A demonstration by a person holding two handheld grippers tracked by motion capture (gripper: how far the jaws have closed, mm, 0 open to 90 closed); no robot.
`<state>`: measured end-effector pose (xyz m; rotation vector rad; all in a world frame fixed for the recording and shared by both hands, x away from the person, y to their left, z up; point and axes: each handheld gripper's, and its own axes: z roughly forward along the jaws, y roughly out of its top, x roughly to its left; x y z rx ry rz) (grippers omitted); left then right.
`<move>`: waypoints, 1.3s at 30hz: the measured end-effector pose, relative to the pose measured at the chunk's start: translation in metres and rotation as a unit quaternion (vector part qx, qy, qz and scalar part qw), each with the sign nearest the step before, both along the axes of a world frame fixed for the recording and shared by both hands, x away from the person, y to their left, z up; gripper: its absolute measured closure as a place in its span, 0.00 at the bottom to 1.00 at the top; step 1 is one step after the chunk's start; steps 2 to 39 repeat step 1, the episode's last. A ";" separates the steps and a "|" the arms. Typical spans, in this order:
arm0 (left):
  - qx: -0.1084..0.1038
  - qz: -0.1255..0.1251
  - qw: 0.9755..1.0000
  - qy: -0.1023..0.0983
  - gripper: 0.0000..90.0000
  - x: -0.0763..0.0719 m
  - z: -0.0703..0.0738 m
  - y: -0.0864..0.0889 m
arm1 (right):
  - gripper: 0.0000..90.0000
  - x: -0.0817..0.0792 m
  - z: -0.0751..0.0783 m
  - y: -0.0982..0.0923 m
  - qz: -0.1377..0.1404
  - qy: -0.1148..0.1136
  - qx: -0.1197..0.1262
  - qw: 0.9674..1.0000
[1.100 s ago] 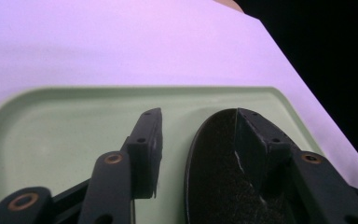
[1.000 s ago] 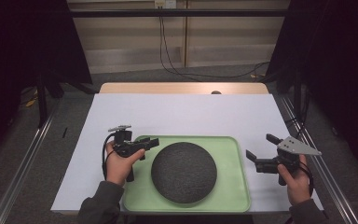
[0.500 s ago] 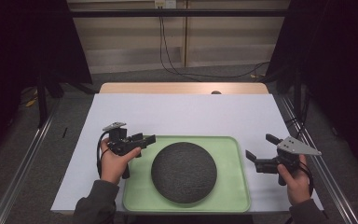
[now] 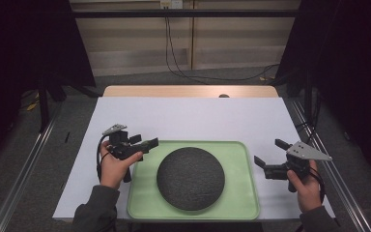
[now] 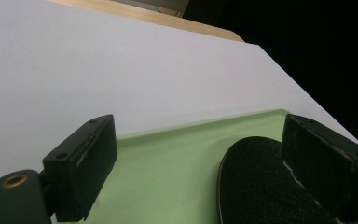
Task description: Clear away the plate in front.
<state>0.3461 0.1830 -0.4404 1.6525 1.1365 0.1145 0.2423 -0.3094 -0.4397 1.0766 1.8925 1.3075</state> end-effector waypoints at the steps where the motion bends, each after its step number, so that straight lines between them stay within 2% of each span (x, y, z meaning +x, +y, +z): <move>1: 0.002 0.000 1.000 -0.002 0.11 0.000 0.000 0.000 | 0.01 0.000 0.000 0.000 -0.001 0.002 0.000 1.000; 39: 0.002 0.000 1.000 -0.002 0.11 0.000 0.000 0.000 | 0.01 0.000 0.000 0.000 -0.001 0.002 0.000 1.000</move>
